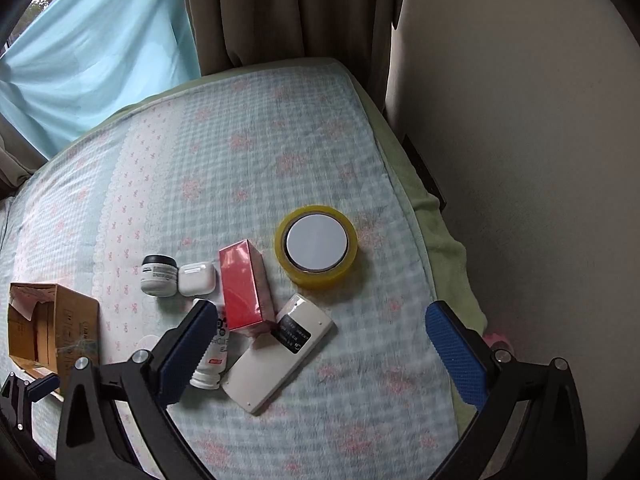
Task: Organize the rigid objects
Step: 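Grasp the white round jar with the left tool while the right tool grasps the yellow tape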
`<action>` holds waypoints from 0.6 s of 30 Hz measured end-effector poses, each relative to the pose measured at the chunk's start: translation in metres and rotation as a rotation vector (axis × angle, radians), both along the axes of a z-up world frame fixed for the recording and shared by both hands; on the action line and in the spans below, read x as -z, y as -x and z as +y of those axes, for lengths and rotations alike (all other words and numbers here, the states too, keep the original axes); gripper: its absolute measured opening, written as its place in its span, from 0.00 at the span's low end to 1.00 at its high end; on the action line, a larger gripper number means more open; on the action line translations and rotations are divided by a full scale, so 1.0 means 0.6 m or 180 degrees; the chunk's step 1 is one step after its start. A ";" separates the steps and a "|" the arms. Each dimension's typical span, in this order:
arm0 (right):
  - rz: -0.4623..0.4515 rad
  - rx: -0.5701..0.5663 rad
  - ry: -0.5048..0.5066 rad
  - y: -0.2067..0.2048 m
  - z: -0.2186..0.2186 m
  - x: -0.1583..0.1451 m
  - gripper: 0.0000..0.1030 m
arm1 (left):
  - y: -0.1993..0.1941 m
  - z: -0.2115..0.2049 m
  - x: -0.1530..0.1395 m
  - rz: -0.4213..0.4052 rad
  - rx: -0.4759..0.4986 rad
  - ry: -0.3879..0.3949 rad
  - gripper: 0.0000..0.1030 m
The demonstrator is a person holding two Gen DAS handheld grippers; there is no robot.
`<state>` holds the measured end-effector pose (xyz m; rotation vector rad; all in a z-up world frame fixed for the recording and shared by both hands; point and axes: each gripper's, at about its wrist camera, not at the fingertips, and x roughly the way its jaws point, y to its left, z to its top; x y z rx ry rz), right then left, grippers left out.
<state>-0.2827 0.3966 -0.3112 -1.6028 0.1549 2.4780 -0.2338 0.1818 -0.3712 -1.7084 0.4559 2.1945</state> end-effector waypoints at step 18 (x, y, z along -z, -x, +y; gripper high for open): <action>-0.0256 -0.0120 0.0086 0.129 0.024 0.211 1.00 | 0.066 0.048 0.174 -0.0175 0.0829 0.0313 0.94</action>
